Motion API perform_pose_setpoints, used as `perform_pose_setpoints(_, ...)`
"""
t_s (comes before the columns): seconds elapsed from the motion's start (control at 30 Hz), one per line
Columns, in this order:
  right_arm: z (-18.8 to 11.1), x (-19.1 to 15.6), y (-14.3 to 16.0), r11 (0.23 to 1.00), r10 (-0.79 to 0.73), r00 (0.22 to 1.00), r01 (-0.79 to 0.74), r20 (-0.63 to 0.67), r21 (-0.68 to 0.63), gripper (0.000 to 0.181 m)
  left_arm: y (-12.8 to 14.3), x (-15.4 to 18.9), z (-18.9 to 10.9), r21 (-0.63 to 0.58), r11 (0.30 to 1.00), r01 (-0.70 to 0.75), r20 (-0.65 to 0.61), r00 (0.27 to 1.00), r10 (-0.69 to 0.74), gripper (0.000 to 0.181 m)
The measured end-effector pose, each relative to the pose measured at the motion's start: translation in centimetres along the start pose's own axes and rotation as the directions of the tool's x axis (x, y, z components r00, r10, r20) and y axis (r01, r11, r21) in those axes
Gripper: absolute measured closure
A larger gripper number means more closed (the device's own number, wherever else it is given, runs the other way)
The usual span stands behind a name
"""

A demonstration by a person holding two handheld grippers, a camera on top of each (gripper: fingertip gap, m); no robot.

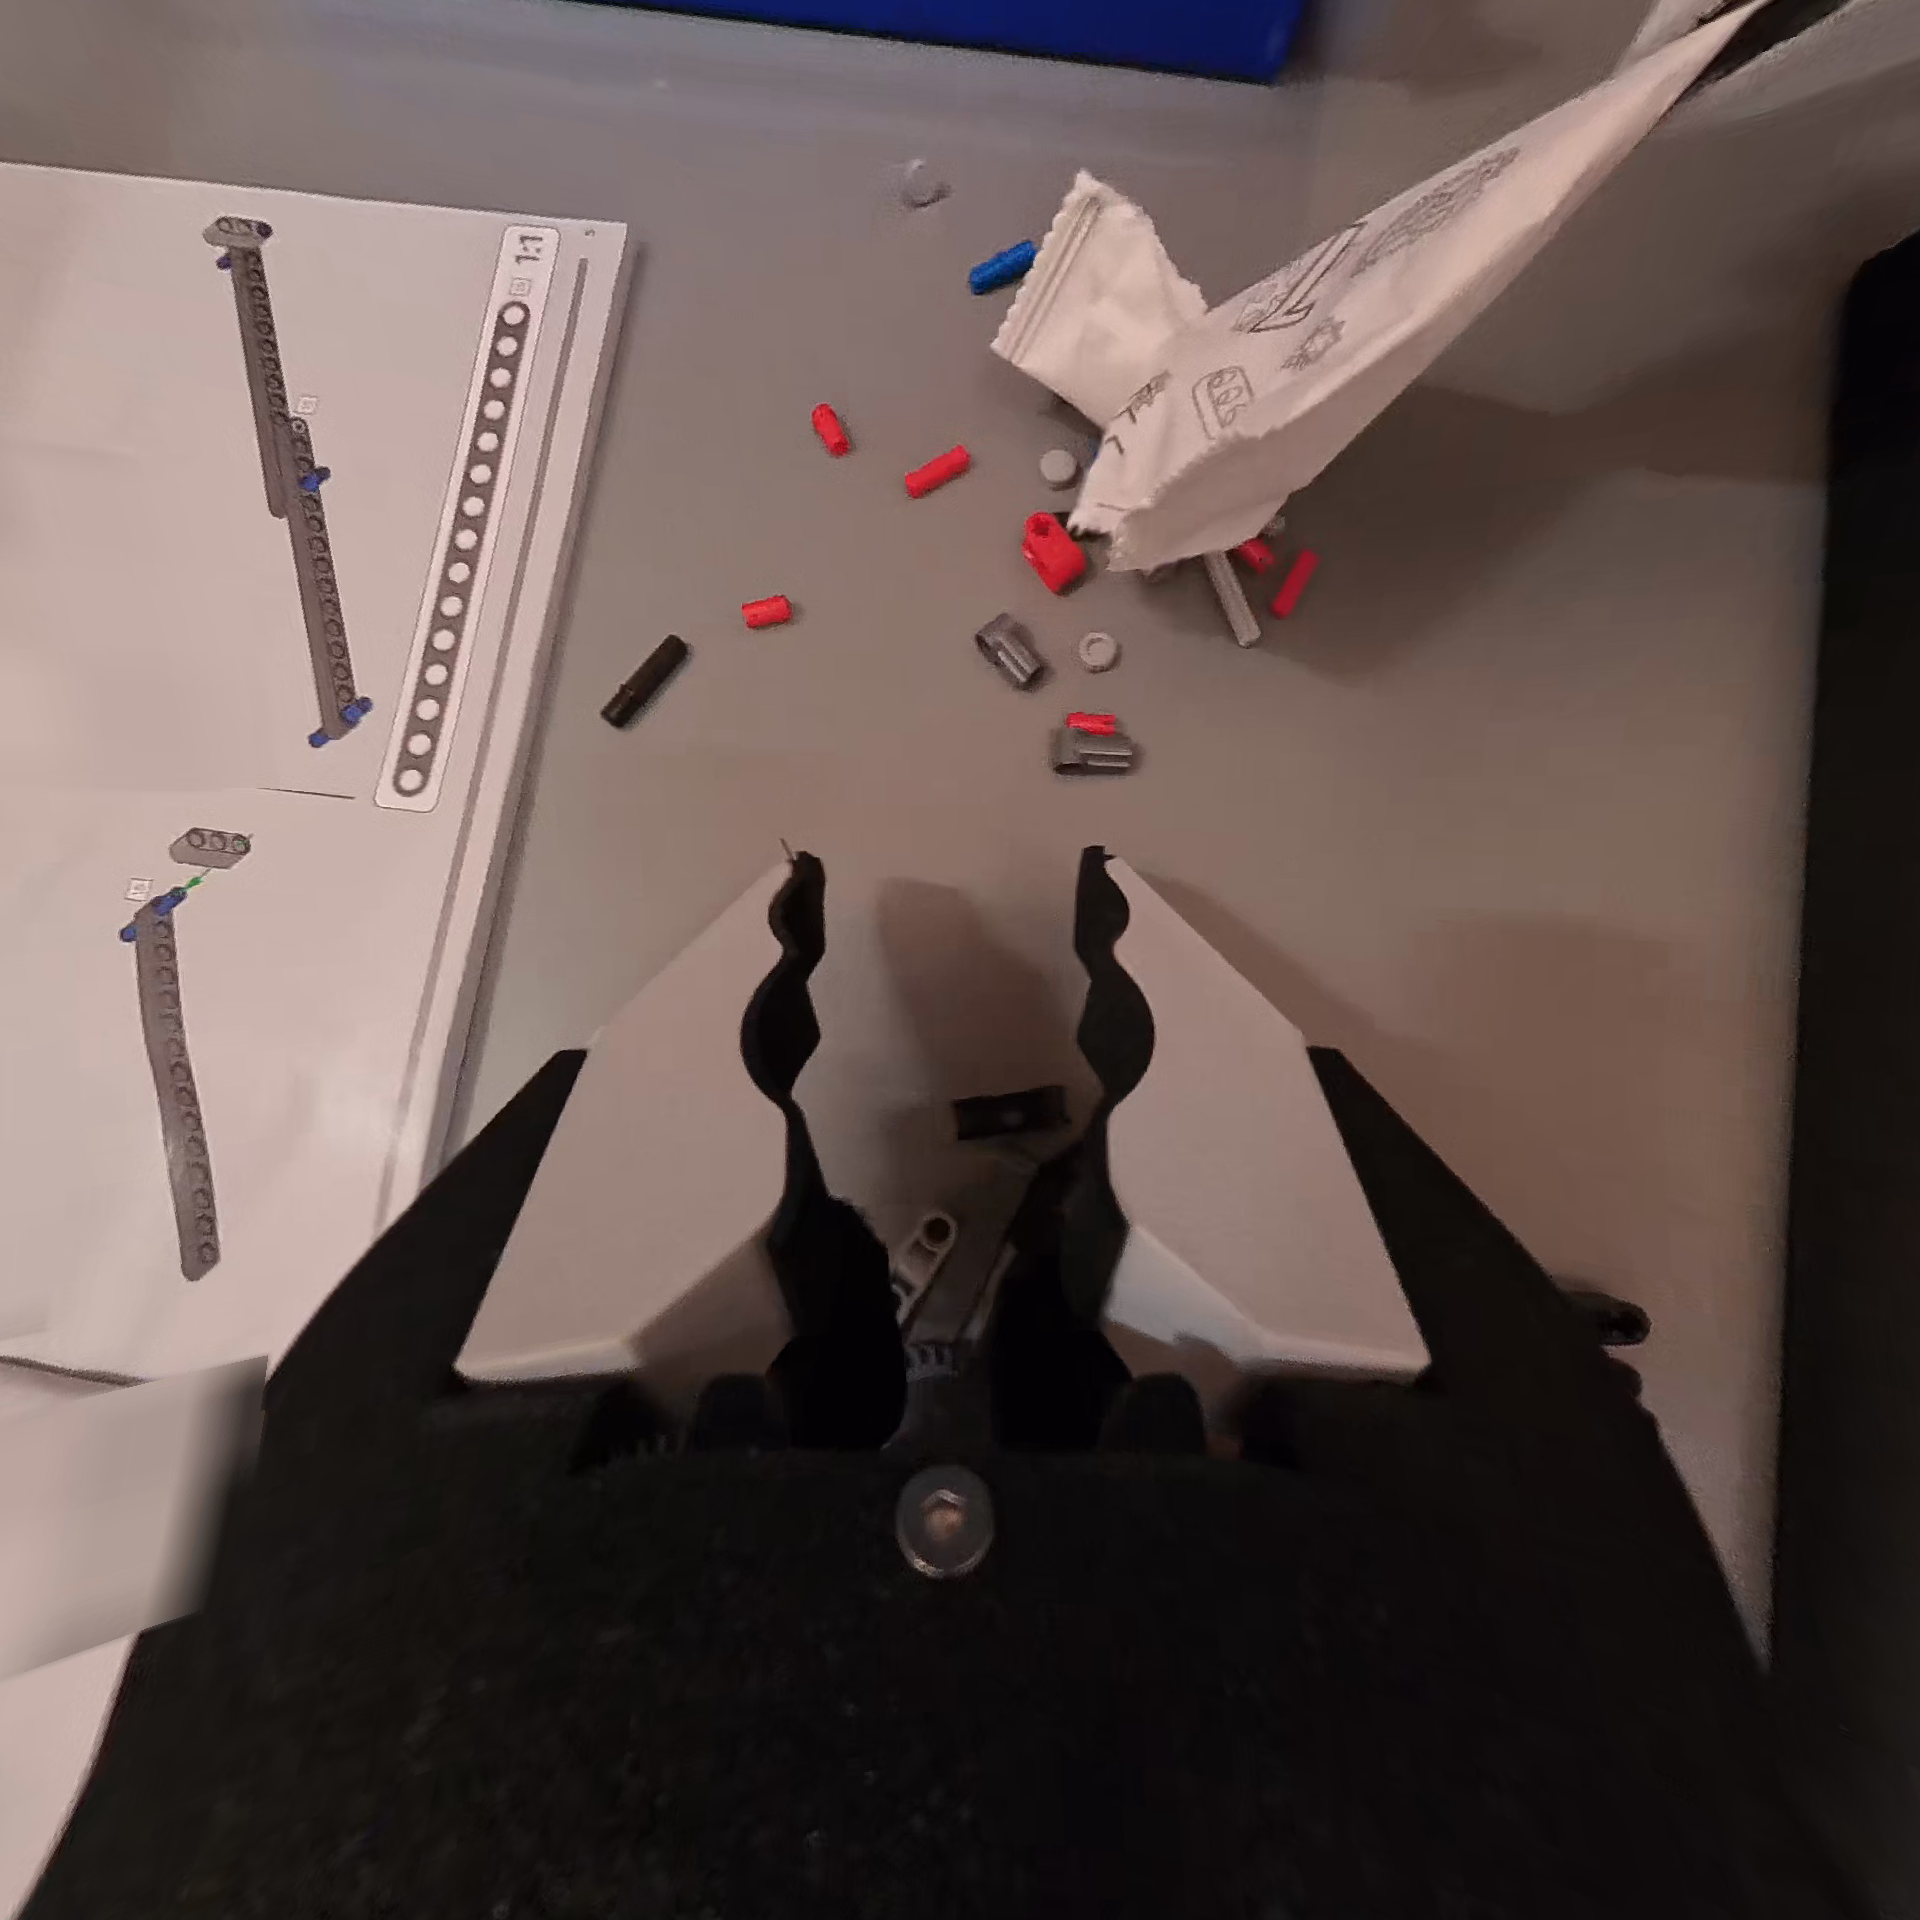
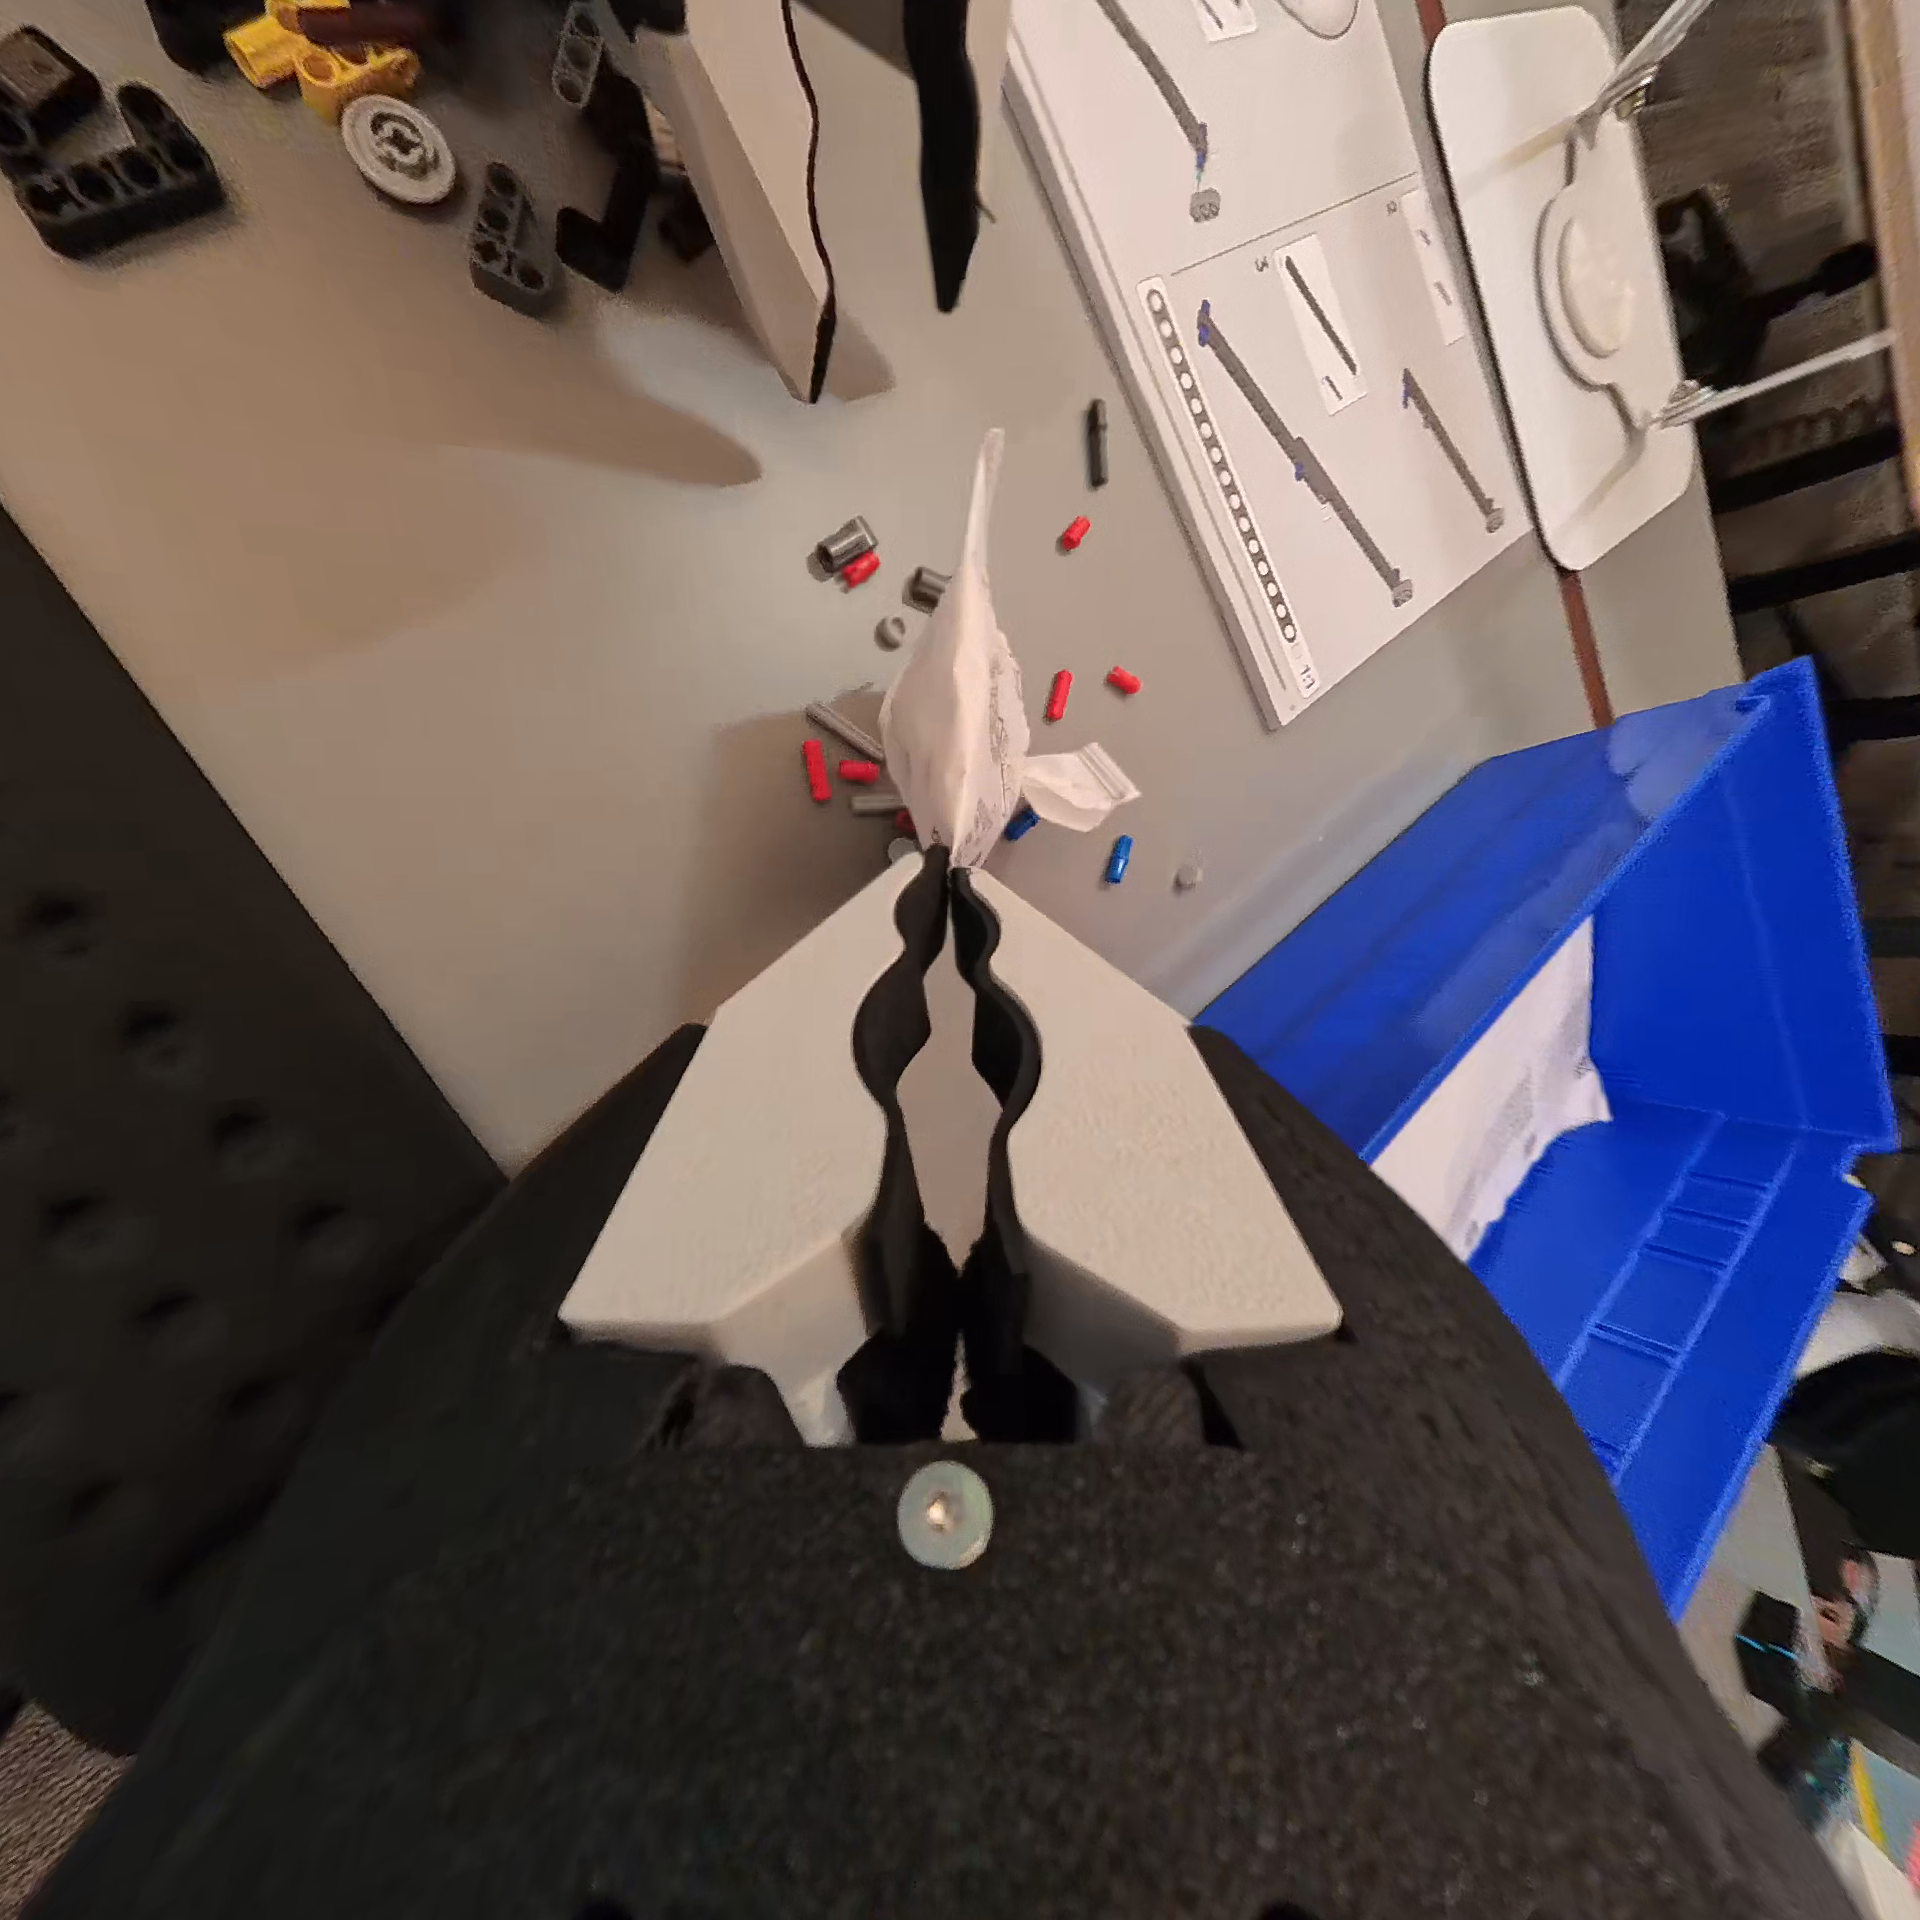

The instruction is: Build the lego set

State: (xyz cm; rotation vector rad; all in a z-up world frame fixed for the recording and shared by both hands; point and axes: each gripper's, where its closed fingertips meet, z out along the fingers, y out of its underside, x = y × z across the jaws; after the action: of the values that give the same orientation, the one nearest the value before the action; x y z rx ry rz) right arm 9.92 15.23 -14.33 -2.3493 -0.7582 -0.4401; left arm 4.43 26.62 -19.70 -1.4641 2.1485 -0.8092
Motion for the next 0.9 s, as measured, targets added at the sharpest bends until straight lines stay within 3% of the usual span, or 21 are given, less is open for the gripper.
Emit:
perform_pose_setpoints(0.17,0.6,0.8,0.5,0.998,0.054,0.996,-0.052,0.076,-0.022,0.181,-0.6,0.2,0.4,0.018,1.0,-0.017,-0.096,0.995,0.019,0.122)
perform_pose_setpoints(0.27,0.6,1.1,0.3,0.997,0.078,0.989,-0.076,0.122,-0.022,0.181,-1.6,1.3,0.4,0.073,0.996,-0.058,-0.119,0.991,0.066,0.128)
perform_pose_setpoints(0.43,0.8,2.0,0.1,0.997,0.072,0.982,-0.064,0.173,-0.049,0.181,-4.2,1.7,-0.3,0.158,0.966,-0.205,-0.051,0.975,0.216,0.141)
perform_pose_setpoints(0.53,1.0,2.5,-0.1,0.996,0.037,0.976,-0.019,0.214,-0.084,0.181,-5.8,1.3,-0.7,0.166,0.952,-0.259,-0.04,0.962,0.269,0.141)
perform_pose_setpoints(0.67,1.1,3.9,-0.6,0.988,-0.012,0.959,0.056,0.282,-0.146,0.181,-6.8,2.0,-0.4,0.152,0.948,-0.281,-0.118,0.947,0.299,0.143)
perform_pose_setpoints(0.77,0.8,4.4,-1.2,0.972,-0.028,0.923,0.115,0.384,-0.204,0.181,-7.3,1.5,0.0,0.144,0.931,-0.334,-0.085,0.934,0.348,0.155)
perform_pose_setpoints(0.9,1.1,5.4,-1.7,0.942,-0.102,0.9,0.225,0.424,-0.25,0.181,-8.0,1.2,0.0,0.171,0.94,-0.294,-0.112,0.942,0.315,0.16)
